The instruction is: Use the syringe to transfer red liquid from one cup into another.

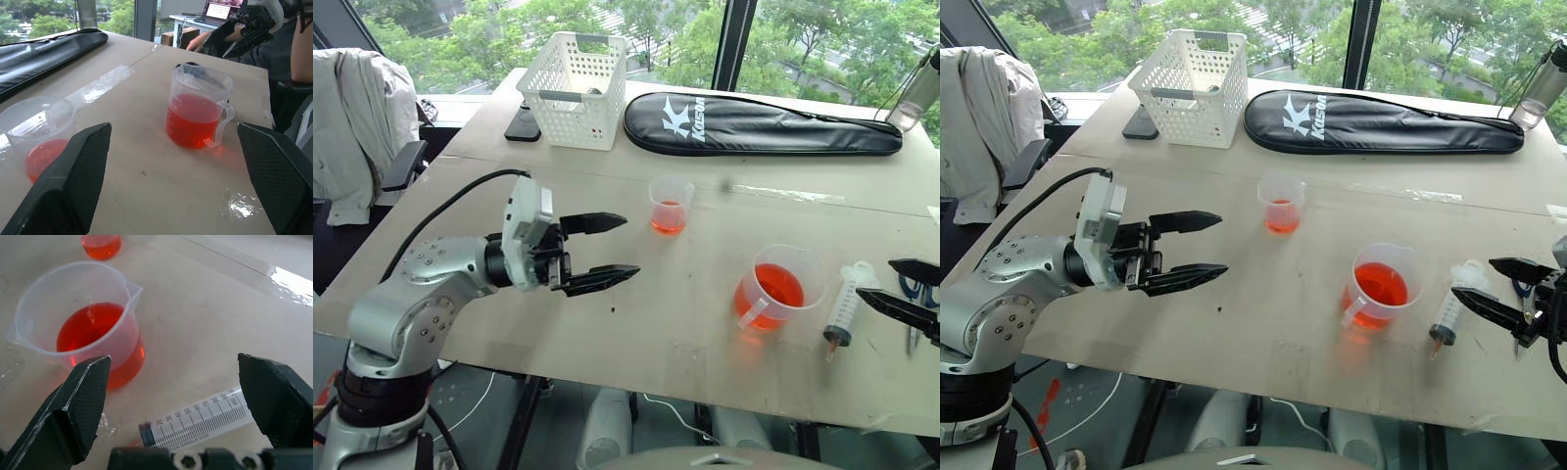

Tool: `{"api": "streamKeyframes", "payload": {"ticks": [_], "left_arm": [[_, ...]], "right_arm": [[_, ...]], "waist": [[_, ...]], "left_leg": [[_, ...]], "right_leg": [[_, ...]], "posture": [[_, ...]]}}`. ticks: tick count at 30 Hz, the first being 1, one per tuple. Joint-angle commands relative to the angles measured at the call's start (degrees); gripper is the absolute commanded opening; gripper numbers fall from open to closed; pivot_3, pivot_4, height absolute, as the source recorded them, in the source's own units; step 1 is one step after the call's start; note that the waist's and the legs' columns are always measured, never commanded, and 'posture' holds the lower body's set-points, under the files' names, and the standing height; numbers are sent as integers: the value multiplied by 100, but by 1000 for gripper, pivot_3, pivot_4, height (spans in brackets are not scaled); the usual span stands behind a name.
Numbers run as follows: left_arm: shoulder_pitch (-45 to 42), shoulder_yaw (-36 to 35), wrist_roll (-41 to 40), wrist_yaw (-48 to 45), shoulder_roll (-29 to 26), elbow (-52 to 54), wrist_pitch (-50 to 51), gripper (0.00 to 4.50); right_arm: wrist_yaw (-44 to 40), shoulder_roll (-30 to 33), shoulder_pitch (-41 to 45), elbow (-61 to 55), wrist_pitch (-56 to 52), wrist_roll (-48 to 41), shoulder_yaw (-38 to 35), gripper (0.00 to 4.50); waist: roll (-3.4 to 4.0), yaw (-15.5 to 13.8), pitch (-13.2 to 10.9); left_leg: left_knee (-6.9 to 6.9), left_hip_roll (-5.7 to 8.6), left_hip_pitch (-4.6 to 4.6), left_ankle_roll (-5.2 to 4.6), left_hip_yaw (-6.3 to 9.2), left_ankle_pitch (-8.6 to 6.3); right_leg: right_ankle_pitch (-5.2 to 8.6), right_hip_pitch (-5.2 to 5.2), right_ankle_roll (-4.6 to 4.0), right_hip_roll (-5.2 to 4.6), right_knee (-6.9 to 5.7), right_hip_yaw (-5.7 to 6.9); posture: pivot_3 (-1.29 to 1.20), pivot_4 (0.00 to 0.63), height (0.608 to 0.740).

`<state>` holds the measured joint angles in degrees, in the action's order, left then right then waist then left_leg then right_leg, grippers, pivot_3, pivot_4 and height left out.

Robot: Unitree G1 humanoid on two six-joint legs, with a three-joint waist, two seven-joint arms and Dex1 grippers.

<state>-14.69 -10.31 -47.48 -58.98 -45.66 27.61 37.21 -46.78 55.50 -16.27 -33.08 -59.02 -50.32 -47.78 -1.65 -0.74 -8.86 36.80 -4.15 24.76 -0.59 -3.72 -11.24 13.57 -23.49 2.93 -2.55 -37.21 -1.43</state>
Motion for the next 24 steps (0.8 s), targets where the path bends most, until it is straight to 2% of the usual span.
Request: {"api": "streamKeyframes", "payload": {"ticks": [1, 5, 7, 8, 13, 21, 24], "left_arm": [[-78, 84, -11, -39, 46, 133, -139, 4183], [-64, 147, 45, -6, 111, 110, -243, 4183], [-22, 145, 131, -95, 87, 22, -348, 4183], [-24, 134, 142, -128, 72, -10, -368, 4183], [-132, 165, 186, -297, 47, -168, -447, 4183], [-548, 135, -315, -997, -59, -248, -261, 4183], [-684, 157, -425, -1121, -93, -245, -209, 4183]], "right_arm": [[644, 220, 291, 252, -513, 136, 225, 4456], [1698, 97, 983, 511, -1778, 65, 565, 4456], [2003, 112, 1394, 407, -2644, -20, 603, 4456], [1902, 229, 1518, 362, -2904, -194, 631, 4456], [2361, 418, 1702, 412, -3348, -1151, 722, 4456], [5638, -181, 2239, 1543, -3348, -3238, 763, 4456], [7146, 318, 1935, 1990, -2262, -4974, 1333, 4456]], "waist": [[-2, 2, 1], [-2, 1, 1], [-1, 7, 1], [0, 15, 0], [-1, -8, 0], [-7, 11, 0], [-7, 32, -1]], "left_leg": [[2, 0, 0, 0, 0, 0], [3, -1, 1, 0, 2, 0], [3, -1, 0, 0, 1, 0], [1, -1, 1, 0, 0, 0], [-3, -2, 3, -1, 2, 0], [3, -2, 8, -3, 1, -1], [1, -3, 9, -3, 2, -1]], "right_leg": [[0, 1, 0, 0, 0, 0], [-1, 0, -1, 0, 0, 1], [-1, 0, -2, 1, -1, -1], [-1, -2, -2, 1, -1, -2], [-1, -4, -3, 6, 0, -3], [-2, -3, -2, 6, 3, -5], [-2, -4, -2, 11, 3, -7]], "posture": [[0, 150, 724], [0, 150, 724], [0, 150, 724], [0, 150, 724], [0, 150, 724], [0, 150, 724], [0, 150, 724]]}}
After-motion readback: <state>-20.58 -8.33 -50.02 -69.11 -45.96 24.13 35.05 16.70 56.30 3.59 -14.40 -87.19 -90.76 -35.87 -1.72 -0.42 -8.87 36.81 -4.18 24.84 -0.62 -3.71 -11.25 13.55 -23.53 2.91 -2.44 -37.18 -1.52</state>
